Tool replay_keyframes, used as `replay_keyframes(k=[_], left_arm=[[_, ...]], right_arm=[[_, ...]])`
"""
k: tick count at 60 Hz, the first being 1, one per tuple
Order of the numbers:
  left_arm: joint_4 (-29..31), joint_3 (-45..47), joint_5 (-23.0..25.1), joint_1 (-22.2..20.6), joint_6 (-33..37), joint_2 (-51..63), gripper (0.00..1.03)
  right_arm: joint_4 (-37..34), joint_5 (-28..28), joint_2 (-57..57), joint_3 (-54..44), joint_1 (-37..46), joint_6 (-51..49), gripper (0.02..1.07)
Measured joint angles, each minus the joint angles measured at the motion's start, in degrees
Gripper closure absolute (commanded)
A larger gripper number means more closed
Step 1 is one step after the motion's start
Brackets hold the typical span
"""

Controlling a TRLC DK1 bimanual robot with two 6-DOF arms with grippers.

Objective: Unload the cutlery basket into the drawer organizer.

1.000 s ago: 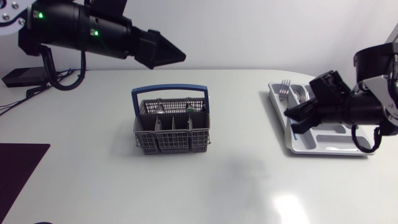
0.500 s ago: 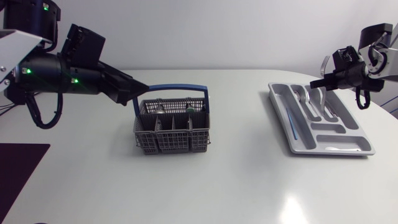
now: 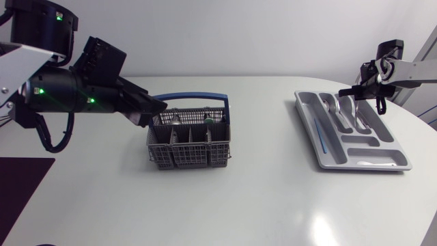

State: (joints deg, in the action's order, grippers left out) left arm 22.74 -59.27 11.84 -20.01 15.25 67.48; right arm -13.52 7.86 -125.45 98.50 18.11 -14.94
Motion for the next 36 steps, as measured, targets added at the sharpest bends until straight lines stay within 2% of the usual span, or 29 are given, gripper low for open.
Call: replay_keyframes(k=[14,19,25,30,36], left_arm=[[0.0,0.9,-0.3,0.0,0.0,-0.5,0.24],[-0.4,1.4,-0.3,0.0,0.0,-0.9,0.24],[-0.3,2.5,-0.4,0.0,0.0,-1.5,0.23],[-0.4,3.3,-0.3,0.3,0.0,-2.1,0.23],[-0.6,4.4,-0.4,1.5,0.0,-3.0,0.23]], right_arm=[[-0.3,2.3,-5.4,3.2,-0.1,0.4,0.99],[-1.4,2.5,-6.3,4.2,-0.3,0.8,0.74],[-2.4,2.5,-6.5,4.3,-1.0,1.5,0.5],[-2.6,2.5,-6.5,4.2,-1.3,1.7,0.39],[-2.6,1.5,-4.5,1.1,-1.5,1.8,0.38]])
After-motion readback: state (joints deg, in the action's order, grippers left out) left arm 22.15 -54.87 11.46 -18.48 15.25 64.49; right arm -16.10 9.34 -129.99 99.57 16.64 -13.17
